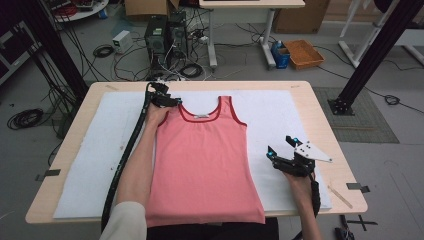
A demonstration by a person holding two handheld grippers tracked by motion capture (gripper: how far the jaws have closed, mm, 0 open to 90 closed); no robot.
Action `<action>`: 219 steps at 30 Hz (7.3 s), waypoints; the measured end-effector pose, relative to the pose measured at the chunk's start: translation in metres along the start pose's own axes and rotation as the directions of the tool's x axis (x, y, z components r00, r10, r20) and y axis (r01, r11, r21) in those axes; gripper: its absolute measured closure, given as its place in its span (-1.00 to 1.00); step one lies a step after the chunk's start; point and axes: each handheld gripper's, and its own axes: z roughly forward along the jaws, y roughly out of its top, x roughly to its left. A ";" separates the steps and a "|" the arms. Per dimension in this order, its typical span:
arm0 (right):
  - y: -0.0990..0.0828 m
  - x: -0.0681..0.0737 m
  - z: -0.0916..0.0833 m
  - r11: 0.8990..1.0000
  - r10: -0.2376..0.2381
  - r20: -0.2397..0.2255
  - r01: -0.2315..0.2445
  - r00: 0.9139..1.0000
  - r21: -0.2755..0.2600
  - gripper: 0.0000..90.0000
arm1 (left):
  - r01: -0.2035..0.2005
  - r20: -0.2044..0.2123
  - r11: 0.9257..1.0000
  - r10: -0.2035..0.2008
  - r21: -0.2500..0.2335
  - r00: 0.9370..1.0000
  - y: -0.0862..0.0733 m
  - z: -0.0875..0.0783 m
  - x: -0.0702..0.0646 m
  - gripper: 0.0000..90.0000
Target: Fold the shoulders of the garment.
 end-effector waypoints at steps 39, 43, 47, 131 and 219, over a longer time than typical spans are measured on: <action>0.000 0.001 0.001 1.000 -0.017 -0.001 0.017 1.000 0.004 -0.55 | -0.108 0.118 0.993 0.114 -0.052 0.986 0.014 -0.030 -0.020 0.81; 0.000 0.001 0.001 1.000 -0.020 0.002 0.020 1.000 0.006 -0.55 | -0.115 0.141 0.990 0.125 -0.078 0.982 0.012 -0.047 -0.027 0.81; 0.000 0.001 0.001 1.000 -0.027 -0.001 0.027 1.000 0.004 -0.55 | -0.109 0.163 0.989 0.125 -0.103 0.979 0.006 -0.064 -0.033 0.81; 0.000 0.002 0.001 0.999 -0.032 0.003 0.032 0.999 0.005 -0.55 | -0.357 0.358 0.934 0.343 -0.028 0.868 -0.078 -0.134 -0.111 0.93; 0.100 -0.024 0.189 0.933 0.102 -0.200 -0.024 0.975 0.359 -0.41 | -0.070 0.222 0.984 0.106 -0.163 0.969 -0.152 -0.185 -0.055 -0.33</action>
